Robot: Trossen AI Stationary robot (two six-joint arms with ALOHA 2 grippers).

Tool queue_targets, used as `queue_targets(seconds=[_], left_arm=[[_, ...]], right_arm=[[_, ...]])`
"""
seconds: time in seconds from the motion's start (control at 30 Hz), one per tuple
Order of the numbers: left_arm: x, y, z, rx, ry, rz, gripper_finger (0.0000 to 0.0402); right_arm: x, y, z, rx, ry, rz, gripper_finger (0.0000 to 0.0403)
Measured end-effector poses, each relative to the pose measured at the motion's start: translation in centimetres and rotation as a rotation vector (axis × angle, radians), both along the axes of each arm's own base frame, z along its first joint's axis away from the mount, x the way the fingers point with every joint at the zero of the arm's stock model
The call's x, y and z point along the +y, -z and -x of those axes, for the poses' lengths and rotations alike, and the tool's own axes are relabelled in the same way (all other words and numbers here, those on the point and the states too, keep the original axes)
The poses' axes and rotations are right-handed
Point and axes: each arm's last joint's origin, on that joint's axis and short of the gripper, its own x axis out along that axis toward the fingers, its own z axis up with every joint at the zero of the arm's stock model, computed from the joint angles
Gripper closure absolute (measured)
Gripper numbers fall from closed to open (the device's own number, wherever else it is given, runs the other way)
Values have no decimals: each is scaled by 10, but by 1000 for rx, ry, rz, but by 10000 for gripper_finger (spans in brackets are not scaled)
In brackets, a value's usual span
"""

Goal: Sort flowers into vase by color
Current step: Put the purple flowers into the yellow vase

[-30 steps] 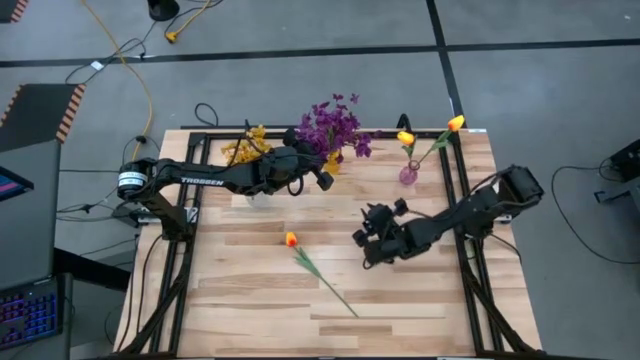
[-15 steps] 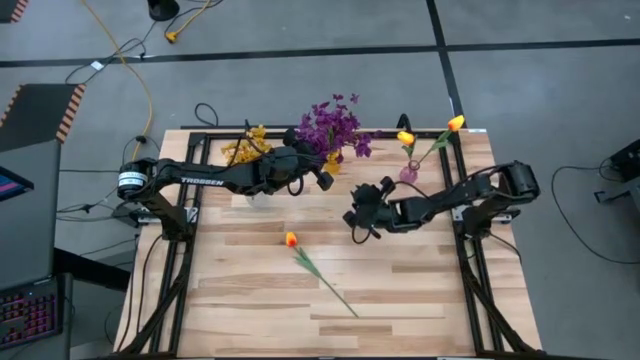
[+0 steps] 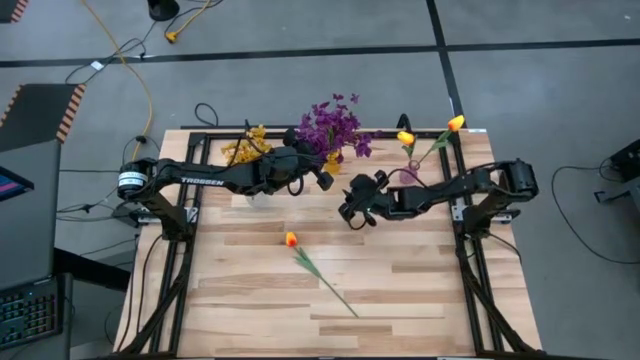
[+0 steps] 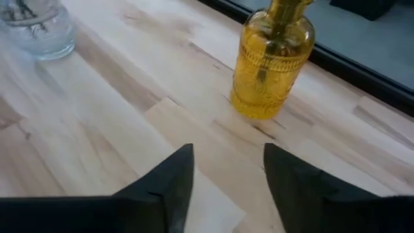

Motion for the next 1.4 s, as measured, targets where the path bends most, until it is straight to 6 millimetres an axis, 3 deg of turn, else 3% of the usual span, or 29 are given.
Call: queue_targets(seconds=[0.23,1.03,1.4], left_arm=[[0,0,0,-4,-1,4,384],[-1,-3,4,-10,-5,38,384],[-1,-3,4,-7,-3,36,384]], right_arm=[[-11,-1,1,32,1,36,150],[-15,-8,-5,-13,-38,91,148],[-28,-14,-7,-89,9,109,148]])
